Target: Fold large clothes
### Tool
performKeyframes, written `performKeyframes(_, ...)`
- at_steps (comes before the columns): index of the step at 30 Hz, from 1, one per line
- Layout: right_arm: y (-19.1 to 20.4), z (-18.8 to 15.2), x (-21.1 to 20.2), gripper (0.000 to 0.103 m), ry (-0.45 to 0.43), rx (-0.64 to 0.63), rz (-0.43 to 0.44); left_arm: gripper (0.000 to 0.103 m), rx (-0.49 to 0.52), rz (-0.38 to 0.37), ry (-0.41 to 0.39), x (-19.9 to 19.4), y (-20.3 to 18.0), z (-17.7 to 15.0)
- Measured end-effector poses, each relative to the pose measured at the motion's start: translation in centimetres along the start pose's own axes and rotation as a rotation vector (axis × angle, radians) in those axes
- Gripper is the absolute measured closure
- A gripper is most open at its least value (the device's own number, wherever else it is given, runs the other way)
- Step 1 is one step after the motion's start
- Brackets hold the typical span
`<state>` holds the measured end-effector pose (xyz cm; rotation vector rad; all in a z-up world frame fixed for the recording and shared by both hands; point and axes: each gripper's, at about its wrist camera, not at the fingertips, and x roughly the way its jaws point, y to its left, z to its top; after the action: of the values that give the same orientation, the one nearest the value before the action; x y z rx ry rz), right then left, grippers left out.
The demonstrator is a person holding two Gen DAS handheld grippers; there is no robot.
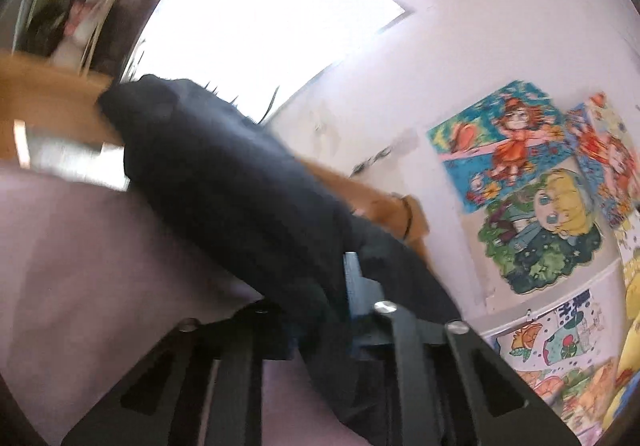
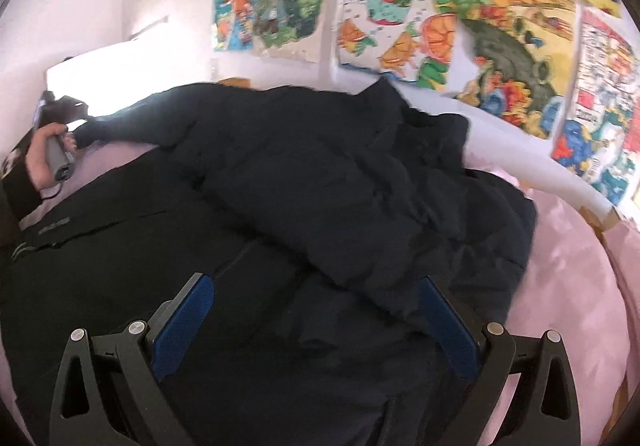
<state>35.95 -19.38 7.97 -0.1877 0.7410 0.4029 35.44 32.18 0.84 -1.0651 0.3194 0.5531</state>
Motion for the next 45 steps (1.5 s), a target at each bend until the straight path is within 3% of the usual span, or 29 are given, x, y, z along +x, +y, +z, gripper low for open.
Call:
performKeyframes(7,-4.6,0.2,-1.5,0.000,-0.097,0.183,-0.074,0.096,0.360,-0.227,-0.167,-4.1,-8.7,-1.3)
performKeyframes(10,-6.5,0.5,-2.0,0.000,-0.134,0.269,-0.055,0.096,0.603,-0.368,-0.198,-6.9,-14.4,-4.5)
performKeyframes(13,-8.8,1.0,-2.4,0.000,-0.169,0.381,0.023,0.096,0.788,-0.513,-0.175,-8.3,-18.8,-8.1)
performKeyframes(16,-10.8,1.4,-2.9,0.000,-0.197,0.485,0.107,0.096,1.013,-0.664,-0.094,-9.8,-22.7,-13.7)
performKeyframes(21,-12.8,2.0,-4.2,0.000,-0.261,0.593,0.275,0.096,1.215,-0.785,0.020,-10.8,-24.9,-21.2)
performKeyframes(26,-13.5,2.1,-4.4,0.000,-0.271,0.650,0.374,0.097,1.433,-0.840,0.103,-11.3,-24.1,-27.8)
performKeyframes(29,-13.8,1.6,-4.0,0.000,-0.257,0.671,0.392,0.097,1.590,-0.856,0.198,-10.7,-23.2,-31.6)
performKeyframes(33,-14.9,0.9,-3.0,0.000,-0.231,0.713,0.386,0.097,1.824,-0.829,0.355,-9.1,-21.0,-36.8)
performKeyframes(35,-15.3,0.8,-2.2,0.000,-0.211,0.723,0.398,0.097,1.940,-0.793,0.397,-8.4,-19.5,-39.1)
performKeyframes(41,-15.5,0.5,0.9,0.000,-0.136,0.775,0.478,0.094,2.139,-0.747,0.359,-8.1,-15.9,-41.8)
performKeyframes(45,-15.6,0.3,1.3,0.000,-0.124,0.794,0.522,0.093,2.313,-0.748,0.249,-8.9,-14.8,-43.6)
